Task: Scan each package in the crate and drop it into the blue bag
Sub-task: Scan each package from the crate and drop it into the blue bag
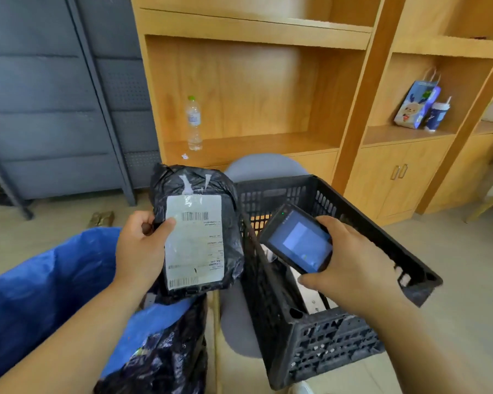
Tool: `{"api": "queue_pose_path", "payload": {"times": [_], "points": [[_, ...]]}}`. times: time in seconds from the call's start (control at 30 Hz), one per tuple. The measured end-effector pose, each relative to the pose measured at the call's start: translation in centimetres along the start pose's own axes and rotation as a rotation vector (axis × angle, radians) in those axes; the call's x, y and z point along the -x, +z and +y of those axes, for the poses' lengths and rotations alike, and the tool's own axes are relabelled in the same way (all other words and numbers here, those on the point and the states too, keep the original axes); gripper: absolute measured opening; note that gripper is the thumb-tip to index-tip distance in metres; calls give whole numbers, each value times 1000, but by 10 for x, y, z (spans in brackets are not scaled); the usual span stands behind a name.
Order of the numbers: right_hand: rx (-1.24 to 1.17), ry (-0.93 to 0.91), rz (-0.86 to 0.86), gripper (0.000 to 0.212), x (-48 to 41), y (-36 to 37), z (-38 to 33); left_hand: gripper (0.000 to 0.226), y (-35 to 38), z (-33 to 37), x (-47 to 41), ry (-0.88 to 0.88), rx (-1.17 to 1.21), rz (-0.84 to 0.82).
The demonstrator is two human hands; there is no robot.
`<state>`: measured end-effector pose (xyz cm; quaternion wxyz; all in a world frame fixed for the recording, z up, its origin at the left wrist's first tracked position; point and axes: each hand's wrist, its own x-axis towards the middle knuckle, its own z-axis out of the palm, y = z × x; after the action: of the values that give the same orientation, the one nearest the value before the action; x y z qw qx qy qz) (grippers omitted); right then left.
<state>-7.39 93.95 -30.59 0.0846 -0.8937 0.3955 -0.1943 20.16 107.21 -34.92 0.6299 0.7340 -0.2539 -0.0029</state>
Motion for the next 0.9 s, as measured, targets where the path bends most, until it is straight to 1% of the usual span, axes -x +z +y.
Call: {"api": "queue_pose_path", "payload": {"times": [0.17,0.23,0.3,0.33,0.4,0.43,0.5,0.6,0.7,0.8,0.9], "points": [[-23,-89,-58,86,-12,26,-49,26,-75,-47,-19,-86,-210,192],[-50,-106,-85,85,-14,35,-66,25,-95,-64,-25,-100,-280,215],[-54,-126,-125,87,-16,42,-79,15,-110,-81,-27,-88,-385,124],[-50,-134,-143,87,-16,45,-84,5,-115,-91,-26,-98,-458,37],[-40,-141,-164,87,-15,50,-89,22,-121,-109,-21,-140,-632,-175],[-34,-139,-174,88,-14,51,-90,24,-123,-115,-18,-173,-688,-272],[-16,-123,-193,91,-13,52,-89,12,-120,-121,-9,-233,-741,-426],[7,-90,-174,93,-12,47,-80,12,-107,-117,-3,-288,-786,-592],[17,-64,-164,91,-11,38,-62,13,-81,-100,-1,-242,-789,-679],[3,-5,-126,95,-9,25,-35,14,-47,-78,-1,-136,-771,-724],[28,90,-64,94,-6,12,-2,15,-7,-52,3,-21,-708,-750]]}}
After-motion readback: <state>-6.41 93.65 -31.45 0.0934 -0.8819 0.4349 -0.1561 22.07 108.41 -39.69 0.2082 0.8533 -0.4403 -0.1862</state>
